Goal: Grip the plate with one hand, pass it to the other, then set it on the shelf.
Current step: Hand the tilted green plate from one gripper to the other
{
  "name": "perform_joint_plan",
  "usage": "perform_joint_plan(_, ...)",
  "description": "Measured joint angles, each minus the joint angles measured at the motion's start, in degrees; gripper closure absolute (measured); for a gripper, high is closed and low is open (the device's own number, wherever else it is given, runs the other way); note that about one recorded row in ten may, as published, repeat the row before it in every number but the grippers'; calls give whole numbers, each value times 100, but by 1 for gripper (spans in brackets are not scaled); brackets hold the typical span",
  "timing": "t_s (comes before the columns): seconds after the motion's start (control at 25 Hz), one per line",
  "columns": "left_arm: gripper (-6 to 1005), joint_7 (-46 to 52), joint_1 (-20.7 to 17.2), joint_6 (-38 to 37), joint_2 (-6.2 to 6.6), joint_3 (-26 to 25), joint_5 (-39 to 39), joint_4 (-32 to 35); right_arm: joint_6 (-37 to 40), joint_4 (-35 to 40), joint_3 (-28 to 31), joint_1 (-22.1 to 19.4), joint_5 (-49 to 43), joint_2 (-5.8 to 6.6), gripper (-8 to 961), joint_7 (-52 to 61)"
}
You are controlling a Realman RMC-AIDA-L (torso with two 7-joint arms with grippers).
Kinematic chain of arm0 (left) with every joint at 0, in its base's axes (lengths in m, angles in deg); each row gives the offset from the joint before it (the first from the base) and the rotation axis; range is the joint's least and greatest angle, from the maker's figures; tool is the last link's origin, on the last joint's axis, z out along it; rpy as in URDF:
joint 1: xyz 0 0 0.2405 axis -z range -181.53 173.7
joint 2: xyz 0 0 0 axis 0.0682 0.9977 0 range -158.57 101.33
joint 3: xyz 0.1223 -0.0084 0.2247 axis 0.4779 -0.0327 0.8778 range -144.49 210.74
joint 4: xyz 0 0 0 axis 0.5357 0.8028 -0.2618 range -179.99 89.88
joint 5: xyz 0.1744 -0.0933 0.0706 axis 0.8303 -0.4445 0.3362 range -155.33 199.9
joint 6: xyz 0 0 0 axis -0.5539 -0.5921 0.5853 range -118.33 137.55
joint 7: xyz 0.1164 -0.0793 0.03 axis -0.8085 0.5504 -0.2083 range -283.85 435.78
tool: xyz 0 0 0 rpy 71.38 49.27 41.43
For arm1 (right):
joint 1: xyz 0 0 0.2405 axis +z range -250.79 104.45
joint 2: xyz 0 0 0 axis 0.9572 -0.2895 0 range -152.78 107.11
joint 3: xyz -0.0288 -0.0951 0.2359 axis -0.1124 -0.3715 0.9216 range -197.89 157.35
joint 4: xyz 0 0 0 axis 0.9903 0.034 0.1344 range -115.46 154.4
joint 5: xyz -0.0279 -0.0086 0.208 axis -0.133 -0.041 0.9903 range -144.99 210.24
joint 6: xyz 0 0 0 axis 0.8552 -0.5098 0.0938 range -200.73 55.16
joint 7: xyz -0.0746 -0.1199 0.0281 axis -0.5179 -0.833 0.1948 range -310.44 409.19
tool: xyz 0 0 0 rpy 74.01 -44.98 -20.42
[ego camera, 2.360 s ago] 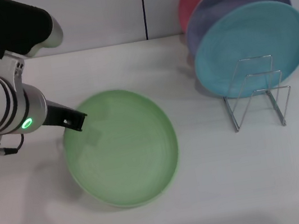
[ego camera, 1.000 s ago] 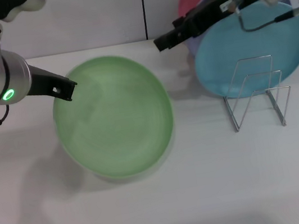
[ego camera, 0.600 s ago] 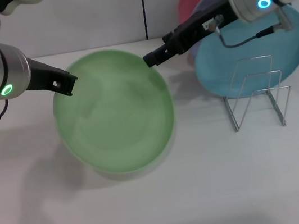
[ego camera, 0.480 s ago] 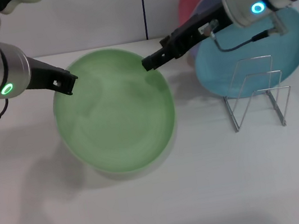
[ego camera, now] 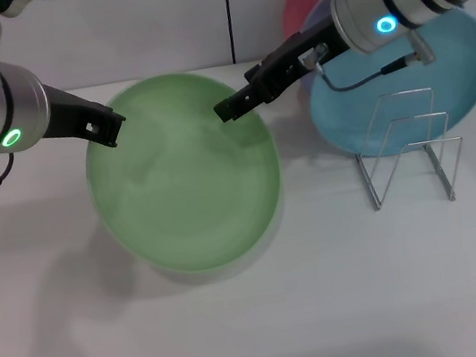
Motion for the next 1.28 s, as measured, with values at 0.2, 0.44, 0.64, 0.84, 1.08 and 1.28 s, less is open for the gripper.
perform_joint_plan(0.2, 979, -9, 11, 0, 0, -1, 0, -4, -174, -128, -151, 52, 0, -14, 130, 0)
perform_joint_plan(0.44, 978, -9, 40, 4, -4, 0, 0, -10, -270, -152, -206, 69, 0, -56, 129, 0)
perform_joint_plan(0.64, 979, -9, 54, 15, -9, 0, 0, -36, -283, -164, -212, 74, 0, -66, 129, -55)
perform_joint_plan(0.84, 979, -6, 72, 23, -14, 0, 0, -67, -311, -190, -213, 77, -55, -75, 130, -61)
perform_joint_plan(1.08, 978, -3, 122, 27, -20, 10, 0, -71, -477, -312, -214, 100, -84, -76, 210, -61)
perform_joint_plan(1.28, 978, 9, 134, 34, -18, 24, 0, -71, -513, -323, -213, 113, -88, -76, 342, -62)
